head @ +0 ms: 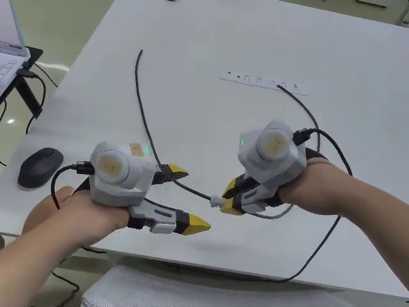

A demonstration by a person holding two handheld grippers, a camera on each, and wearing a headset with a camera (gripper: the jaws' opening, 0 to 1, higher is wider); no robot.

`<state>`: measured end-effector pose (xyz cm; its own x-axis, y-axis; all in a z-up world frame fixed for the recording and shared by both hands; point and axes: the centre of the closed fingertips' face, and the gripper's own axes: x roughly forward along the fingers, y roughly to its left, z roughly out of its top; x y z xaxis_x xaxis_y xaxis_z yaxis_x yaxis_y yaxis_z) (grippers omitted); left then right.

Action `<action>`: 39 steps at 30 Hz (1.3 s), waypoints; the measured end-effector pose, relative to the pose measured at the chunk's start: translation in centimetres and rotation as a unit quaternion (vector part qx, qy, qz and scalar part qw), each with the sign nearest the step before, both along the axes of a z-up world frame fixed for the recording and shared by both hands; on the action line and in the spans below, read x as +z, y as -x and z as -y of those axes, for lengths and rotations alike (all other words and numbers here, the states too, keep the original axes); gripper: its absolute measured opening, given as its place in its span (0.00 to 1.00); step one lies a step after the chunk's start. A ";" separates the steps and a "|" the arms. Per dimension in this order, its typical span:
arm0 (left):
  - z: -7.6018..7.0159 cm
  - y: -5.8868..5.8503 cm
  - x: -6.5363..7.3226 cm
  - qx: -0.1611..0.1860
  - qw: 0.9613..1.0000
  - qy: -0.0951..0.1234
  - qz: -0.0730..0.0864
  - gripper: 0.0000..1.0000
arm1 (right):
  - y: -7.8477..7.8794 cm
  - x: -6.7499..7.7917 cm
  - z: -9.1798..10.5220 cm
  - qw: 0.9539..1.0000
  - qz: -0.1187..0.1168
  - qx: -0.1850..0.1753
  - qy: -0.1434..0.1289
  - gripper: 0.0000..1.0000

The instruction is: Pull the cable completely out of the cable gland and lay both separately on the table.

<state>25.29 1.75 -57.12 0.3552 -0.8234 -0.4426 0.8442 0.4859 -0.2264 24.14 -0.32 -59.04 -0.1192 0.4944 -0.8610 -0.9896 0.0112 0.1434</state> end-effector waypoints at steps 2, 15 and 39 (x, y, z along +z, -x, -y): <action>0.6 0.1 0.3 -0.012 1.000 0.006 0.002 0.70 | 0.3 0.3 0.1 1.000 0.003 0.008 0.003 0.07; 1.7 0.7 0.4 -0.055 0.998 0.032 0.006 0.40 | 0.7 1.9 0.2 0.999 0.014 0.032 -0.004 0.07; 3.3 1.7 1.5 -0.101 0.993 0.059 0.021 0.19 | 1.4 2.3 0.6 0.998 0.004 0.060 -0.008 0.07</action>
<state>23.62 -1.55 -55.67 0.1924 -0.9251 -0.3275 0.9317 0.2770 -0.2349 22.74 -0.95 -56.77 -0.1720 0.4912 -0.8539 -0.9847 -0.1106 0.1347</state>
